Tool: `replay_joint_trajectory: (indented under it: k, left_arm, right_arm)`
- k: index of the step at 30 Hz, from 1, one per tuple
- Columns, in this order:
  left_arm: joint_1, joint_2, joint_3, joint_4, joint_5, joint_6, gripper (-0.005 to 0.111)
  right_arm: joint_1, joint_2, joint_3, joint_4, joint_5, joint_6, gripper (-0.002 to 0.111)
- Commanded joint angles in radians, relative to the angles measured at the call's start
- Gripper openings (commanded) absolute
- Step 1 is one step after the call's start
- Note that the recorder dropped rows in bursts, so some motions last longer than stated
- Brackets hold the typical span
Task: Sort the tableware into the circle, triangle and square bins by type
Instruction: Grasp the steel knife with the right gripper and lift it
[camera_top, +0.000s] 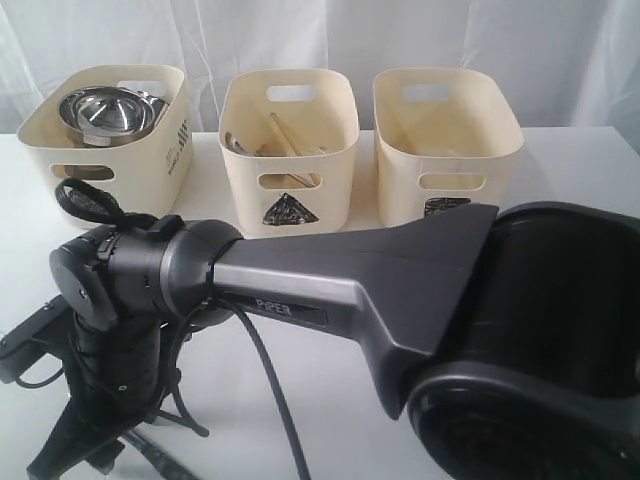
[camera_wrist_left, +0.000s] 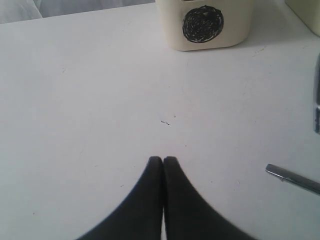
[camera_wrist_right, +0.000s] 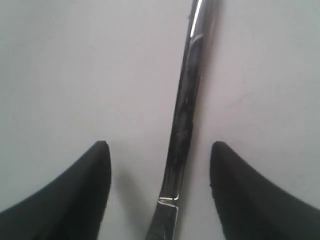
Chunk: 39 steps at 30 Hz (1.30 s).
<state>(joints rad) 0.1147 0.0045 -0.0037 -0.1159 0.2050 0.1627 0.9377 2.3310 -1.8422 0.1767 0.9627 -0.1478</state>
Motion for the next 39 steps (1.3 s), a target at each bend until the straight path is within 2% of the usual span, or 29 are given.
replay_joint_trajectory:
  k: [1, 3, 6, 14, 23, 32, 35, 39]
  left_arm:
    - [0.000, -0.004, 0.004, -0.006, -0.003, 0.002, 0.000]
    - [0.000, -0.004, 0.004, -0.006, -0.003, 0.002, 0.000]
    - [0.000, -0.004, 0.004, -0.006, -0.003, 0.002, 0.000]
    - [0.000, -0.004, 0.004, -0.006, -0.003, 0.002, 0.000]
    - [0.000, -0.004, 0.004, -0.006, -0.003, 0.002, 0.000]
    - [0.000, -0.004, 0.004, -0.006, -0.003, 0.002, 0.000]
    - [0.000, -0.004, 0.004, -0.006, -0.003, 0.002, 0.000]
    - [0.000, -0.004, 0.004, -0.006, -0.003, 0.002, 0.000]
  right_arm:
    - [0.004, 0.080, 0.017, -0.026, 0.042, 0.057, 0.030]
    - [0.004, 0.086, 0.017, -0.051, 0.076, 0.066, 0.015]
    - [0.004, 0.091, 0.017, -0.118, 0.118, 0.078, 0.000]
    - [-0.019, 0.057, 0.017, -0.407, 0.147, 0.246, 0.000]
    - [-0.042, -0.066, 0.017, -0.471, -0.007, 0.286, 0.000]
    - [-0.042, -0.141, 0.017, -0.643, -0.011, 0.374, 0.000]
    - [-0.042, -0.178, 0.017, -0.753, -0.027, 0.423, 0.000]
    - [-0.042, -0.215, 0.017, -1.032, -0.096, 0.559, 0.000]
